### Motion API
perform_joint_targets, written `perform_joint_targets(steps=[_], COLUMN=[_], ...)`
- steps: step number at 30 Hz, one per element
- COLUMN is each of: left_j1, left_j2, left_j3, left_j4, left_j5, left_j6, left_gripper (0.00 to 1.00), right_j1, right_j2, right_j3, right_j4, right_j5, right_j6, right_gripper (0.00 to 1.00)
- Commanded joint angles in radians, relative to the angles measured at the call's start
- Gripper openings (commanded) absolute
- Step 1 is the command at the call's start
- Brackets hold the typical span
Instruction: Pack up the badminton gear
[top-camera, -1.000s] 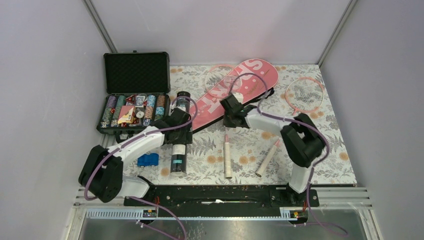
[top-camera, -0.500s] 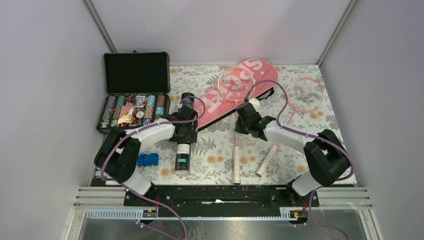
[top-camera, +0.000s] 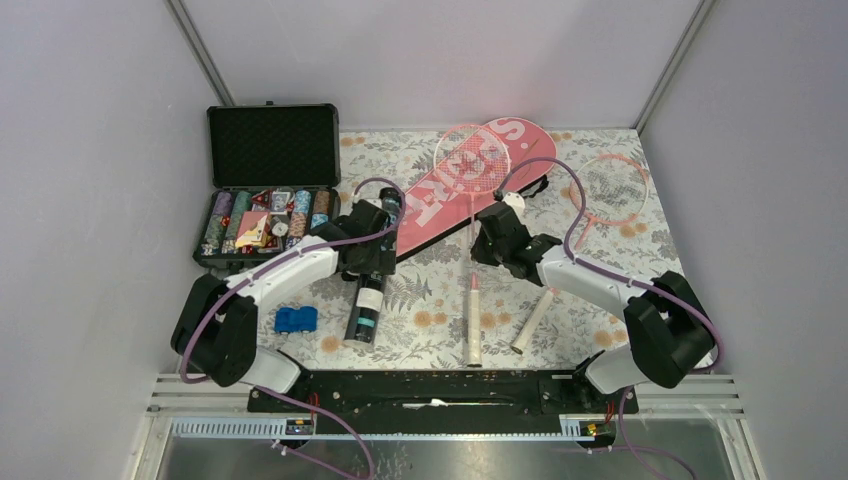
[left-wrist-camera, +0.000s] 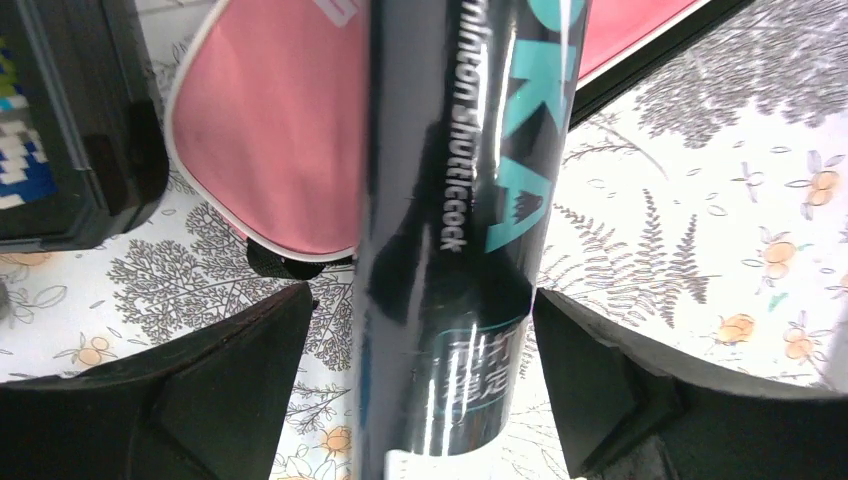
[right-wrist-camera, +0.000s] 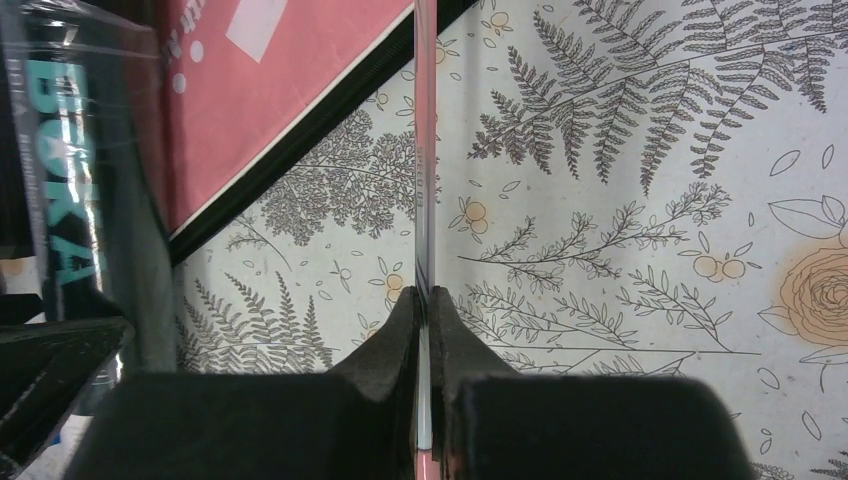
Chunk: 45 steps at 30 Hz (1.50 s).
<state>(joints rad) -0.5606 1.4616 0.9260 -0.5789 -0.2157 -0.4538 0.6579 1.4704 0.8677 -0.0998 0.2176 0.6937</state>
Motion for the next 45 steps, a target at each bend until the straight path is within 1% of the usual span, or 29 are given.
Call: perform_joint_targets(steps=[1,4,8,10,15,19,22,26,31,36,38,41,45], left_j1=[0.008,0.007,0.002,-0.02,-0.087,-0.149,-0.22,-0.304,-0.37,-0.392,-0.395,-0.395,-0.395], left_j2=[-0.072,-0.096,-0.157,-0.204,-0.308,-0.366,-0.386,-0.355,-0.28,-0.187,-0.159,-0.156,-0.148], left_j3=[0.041,0.029,-0.01,-0.031,-0.089,-0.159,-0.184,-0.173,-0.137,-0.086,-0.071,-0.071,-0.069], left_j4=[-0.009,-0.008,0.042,0.081,0.212,0.386,0.48,0.486,0.511,0.537,0.525,0.521,0.516], left_j5=[-0.018,0.001,0.134,0.204,0.402,0.492,0.474,0.431,0.402,0.423,0.422,0.412,0.41], left_j6=[0.029,0.05,0.082,0.078,0.019,-0.082,-0.131,-0.142,-0.149,-0.152,-0.142,-0.146,-0.145], left_gripper=[0.89,0.89,0.87,0.85,0.85,0.85,0.86,0.86,0.87,0.87,0.85,0.82,0.82], right_j1=[-0.005,-0.007,-0.006,-0.005,-0.007,-0.005,-0.006,-0.005,-0.003,-0.001,-0.002,-0.003,-0.003], right_j2=[-0.066,-0.086,-0.102,-0.103,-0.134,-0.18,-0.217,-0.271,-0.312,-0.343,-0.361,-0.39,-0.413], right_j3=[-0.008,-0.03,-0.045,-0.056,-0.105,-0.135,-0.158,-0.175,-0.163,-0.171,-0.178,-0.187,-0.184], right_j4=[0.056,0.064,0.07,0.088,0.187,0.232,0.253,0.271,0.255,0.28,0.28,0.275,0.266], right_j5=[0.008,0.004,0.005,0.0,-0.005,0.006,0.017,0.019,0.022,-0.008,-0.023,-0.029,-0.028], right_j6=[0.018,0.03,0.058,0.084,0.161,0.219,0.269,0.298,0.271,0.271,0.271,0.27,0.27], right_gripper=[0.0,0.0,0.0,0.0,0.0,0.0,0.0,0.0,0.0,0.0,0.0,0.0,0.0])
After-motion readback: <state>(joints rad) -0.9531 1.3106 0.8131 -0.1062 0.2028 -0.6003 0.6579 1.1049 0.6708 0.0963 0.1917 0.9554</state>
